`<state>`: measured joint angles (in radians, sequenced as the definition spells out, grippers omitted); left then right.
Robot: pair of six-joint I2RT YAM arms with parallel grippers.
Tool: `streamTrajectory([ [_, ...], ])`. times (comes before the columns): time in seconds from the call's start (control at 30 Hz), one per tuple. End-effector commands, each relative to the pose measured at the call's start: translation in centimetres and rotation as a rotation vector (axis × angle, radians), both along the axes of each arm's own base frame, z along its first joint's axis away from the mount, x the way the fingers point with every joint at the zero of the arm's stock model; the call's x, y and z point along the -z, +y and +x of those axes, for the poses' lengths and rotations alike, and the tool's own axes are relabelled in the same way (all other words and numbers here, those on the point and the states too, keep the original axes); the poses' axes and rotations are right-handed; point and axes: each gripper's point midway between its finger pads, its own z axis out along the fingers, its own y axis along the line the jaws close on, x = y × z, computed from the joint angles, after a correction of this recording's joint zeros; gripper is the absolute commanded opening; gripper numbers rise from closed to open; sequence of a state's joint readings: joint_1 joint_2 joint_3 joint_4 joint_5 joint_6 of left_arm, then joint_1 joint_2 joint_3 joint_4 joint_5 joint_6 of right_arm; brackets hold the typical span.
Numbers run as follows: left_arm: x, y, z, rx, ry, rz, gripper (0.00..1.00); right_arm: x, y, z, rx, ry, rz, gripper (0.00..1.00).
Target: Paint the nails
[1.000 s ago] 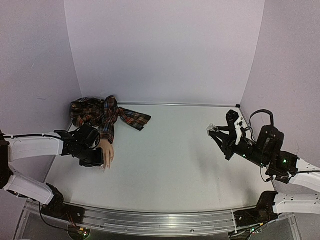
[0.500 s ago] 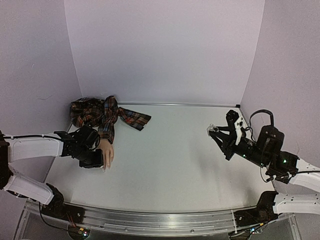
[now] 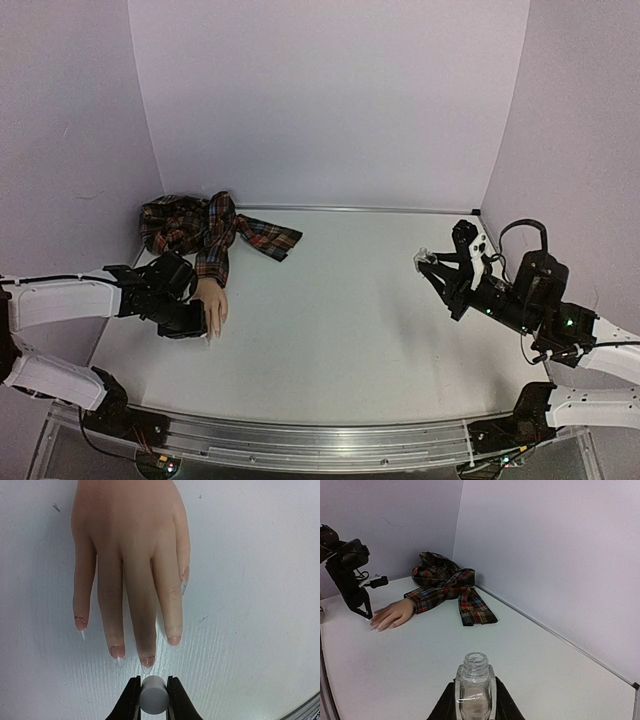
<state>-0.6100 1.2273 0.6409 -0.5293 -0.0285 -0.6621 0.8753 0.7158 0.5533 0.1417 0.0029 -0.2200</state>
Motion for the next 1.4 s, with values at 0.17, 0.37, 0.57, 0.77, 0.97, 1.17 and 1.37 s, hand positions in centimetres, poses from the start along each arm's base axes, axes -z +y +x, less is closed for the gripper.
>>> streamTrajectory([
  [0.17,-3.1,0.9,0.6,-0.057,-0.122,-0.018,0.00,-1.3,0.0,-0.1,-0.006,-0.035,0.047,0.00],
  [0.37,-2.9,0.6,1.7,-0.042,-0.126,0.021,0.00,-1.2,0.1,0.0,-0.007,-0.033,0.045,0.00],
  [0.57,-2.8,0.5,2.0,-0.040,-0.131,0.026,0.00,-1.2,0.0,-0.1,-0.007,-0.033,0.047,0.00],
  [0.77,-2.9,0.1,2.3,-0.028,-0.139,0.018,0.00,-1.1,0.2,-0.1,-0.011,-0.030,0.045,0.00],
  [0.97,-2.7,-0.2,2.5,-0.013,-0.140,0.015,0.00,-1.1,0.1,0.0,-0.009,-0.030,0.045,0.00],
  [1.17,-2.8,-0.3,2.7,-0.012,-0.145,0.016,0.00,-1.1,0.3,0.0,-0.010,-0.028,0.040,0.00],
  [1.37,-2.7,-0.5,2.9,-0.003,-0.146,0.014,0.00,-1.0,0.2,0.1,-0.010,-0.027,0.040,0.00],
])
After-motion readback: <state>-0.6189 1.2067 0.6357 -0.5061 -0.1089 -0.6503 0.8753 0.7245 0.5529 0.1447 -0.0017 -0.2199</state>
